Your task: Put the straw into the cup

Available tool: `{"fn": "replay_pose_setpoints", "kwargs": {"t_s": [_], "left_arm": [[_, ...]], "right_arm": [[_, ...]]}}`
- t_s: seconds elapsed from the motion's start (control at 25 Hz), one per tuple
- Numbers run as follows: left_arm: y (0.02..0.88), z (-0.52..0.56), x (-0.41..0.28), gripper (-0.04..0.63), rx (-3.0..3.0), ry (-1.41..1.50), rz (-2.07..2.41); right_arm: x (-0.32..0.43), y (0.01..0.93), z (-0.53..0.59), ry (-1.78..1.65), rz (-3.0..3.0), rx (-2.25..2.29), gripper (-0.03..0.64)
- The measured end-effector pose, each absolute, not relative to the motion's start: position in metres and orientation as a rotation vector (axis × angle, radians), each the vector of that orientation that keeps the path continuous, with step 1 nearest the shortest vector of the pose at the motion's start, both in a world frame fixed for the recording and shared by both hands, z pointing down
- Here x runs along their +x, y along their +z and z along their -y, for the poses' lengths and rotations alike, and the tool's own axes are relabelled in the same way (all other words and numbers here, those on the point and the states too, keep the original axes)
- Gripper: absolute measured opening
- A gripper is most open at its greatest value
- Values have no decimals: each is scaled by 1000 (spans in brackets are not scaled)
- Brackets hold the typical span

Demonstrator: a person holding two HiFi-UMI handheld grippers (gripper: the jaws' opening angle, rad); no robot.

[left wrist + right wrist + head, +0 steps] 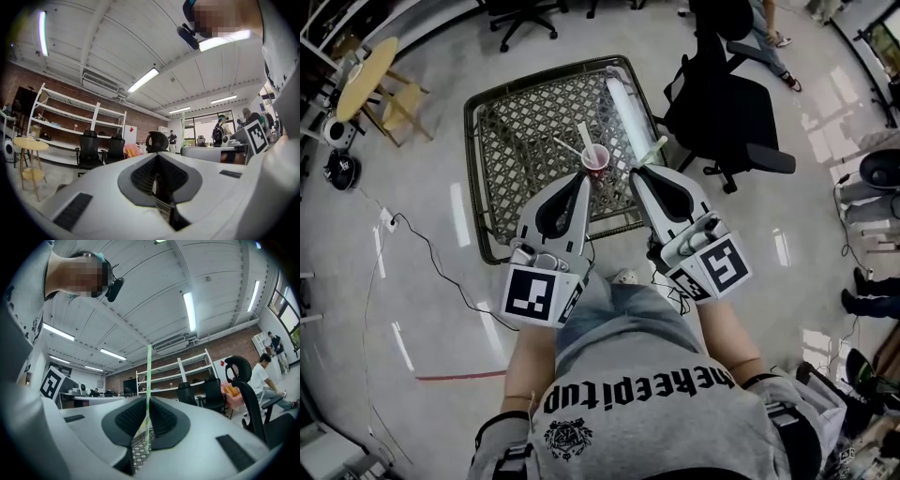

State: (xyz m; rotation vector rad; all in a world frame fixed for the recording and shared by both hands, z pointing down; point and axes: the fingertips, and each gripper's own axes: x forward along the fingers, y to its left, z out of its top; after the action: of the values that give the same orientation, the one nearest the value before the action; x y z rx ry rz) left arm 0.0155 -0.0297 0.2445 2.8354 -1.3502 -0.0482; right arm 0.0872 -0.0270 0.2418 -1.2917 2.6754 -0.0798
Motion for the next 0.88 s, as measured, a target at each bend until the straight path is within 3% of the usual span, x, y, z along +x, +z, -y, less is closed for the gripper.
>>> {"fn": "replay_pose_setpoints", "kwargs": {"t_s": [0.88], "left_arm": [[270, 82, -2, 25, 2760, -1, 1400]], "right_arm": [[77, 289, 105, -121, -2692, -1330, 48]]}}
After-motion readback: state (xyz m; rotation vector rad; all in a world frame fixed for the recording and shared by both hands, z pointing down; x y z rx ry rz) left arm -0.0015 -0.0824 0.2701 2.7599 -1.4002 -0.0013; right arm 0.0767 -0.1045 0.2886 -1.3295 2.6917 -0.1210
